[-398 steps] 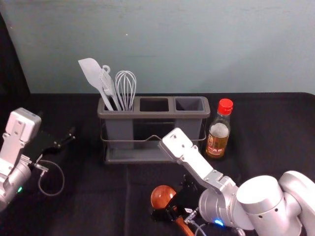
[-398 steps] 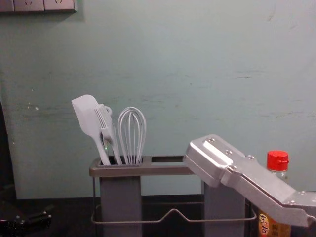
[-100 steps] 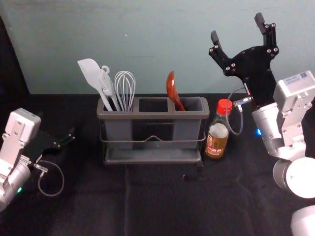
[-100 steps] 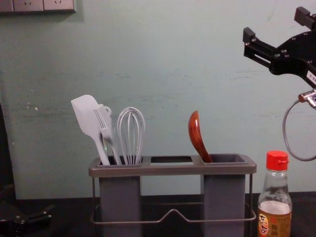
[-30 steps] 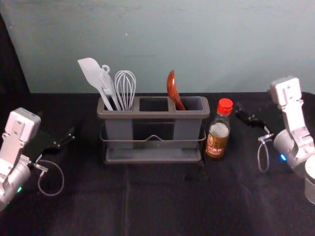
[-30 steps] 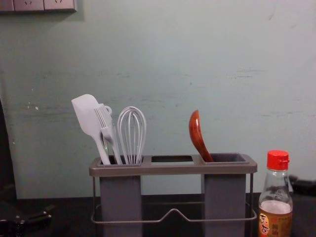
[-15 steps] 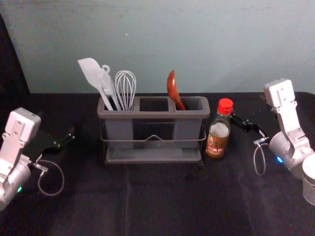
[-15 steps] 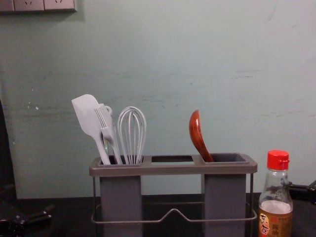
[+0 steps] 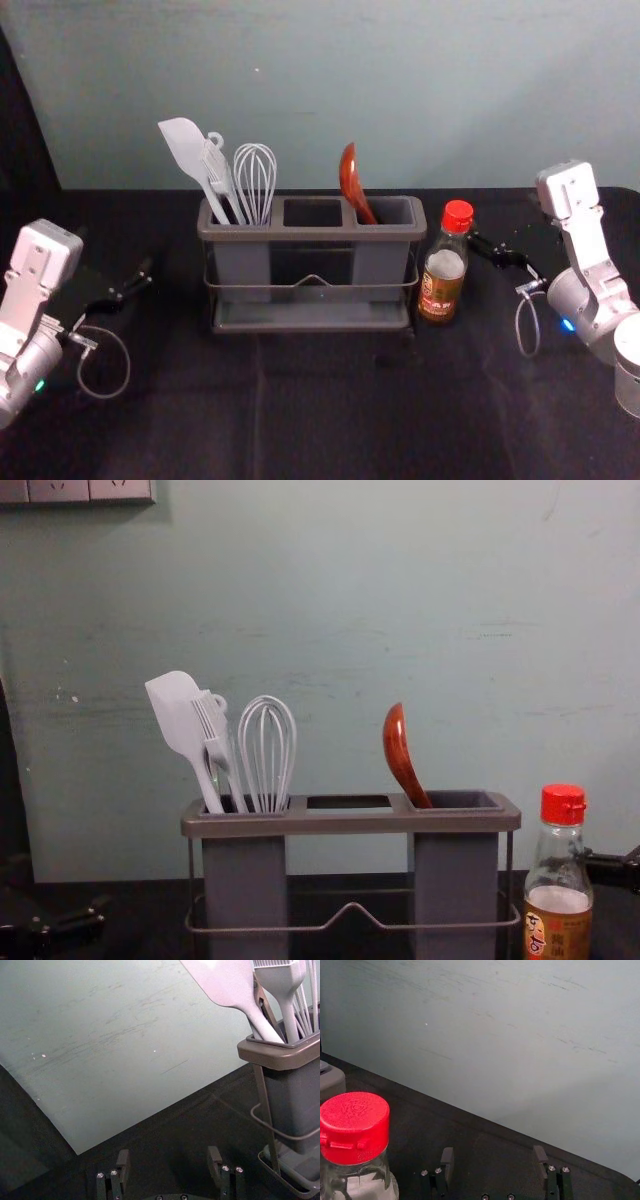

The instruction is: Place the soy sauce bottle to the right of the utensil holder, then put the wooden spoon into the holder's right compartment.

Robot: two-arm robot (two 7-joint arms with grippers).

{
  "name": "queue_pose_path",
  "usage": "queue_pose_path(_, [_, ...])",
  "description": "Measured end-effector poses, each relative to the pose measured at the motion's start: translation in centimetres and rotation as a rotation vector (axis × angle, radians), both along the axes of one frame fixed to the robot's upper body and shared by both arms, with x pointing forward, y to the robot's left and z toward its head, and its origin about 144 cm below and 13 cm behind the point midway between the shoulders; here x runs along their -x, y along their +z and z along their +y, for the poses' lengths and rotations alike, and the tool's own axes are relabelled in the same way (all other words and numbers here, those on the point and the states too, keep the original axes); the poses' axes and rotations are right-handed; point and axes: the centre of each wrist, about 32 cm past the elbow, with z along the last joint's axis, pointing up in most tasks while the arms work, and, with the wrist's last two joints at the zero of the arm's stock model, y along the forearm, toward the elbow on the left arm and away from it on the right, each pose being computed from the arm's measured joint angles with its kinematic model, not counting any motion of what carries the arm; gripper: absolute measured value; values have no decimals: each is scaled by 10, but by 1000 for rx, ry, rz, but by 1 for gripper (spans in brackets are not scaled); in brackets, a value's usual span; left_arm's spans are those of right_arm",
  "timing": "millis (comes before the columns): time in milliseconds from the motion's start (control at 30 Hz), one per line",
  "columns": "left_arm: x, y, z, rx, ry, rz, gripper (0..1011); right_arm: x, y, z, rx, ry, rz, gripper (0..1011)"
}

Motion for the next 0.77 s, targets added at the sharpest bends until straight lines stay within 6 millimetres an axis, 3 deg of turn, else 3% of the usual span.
queue_pose_path(767, [0,0,0,0,0,0,1012,0,0,0,3,0,-1,1003])
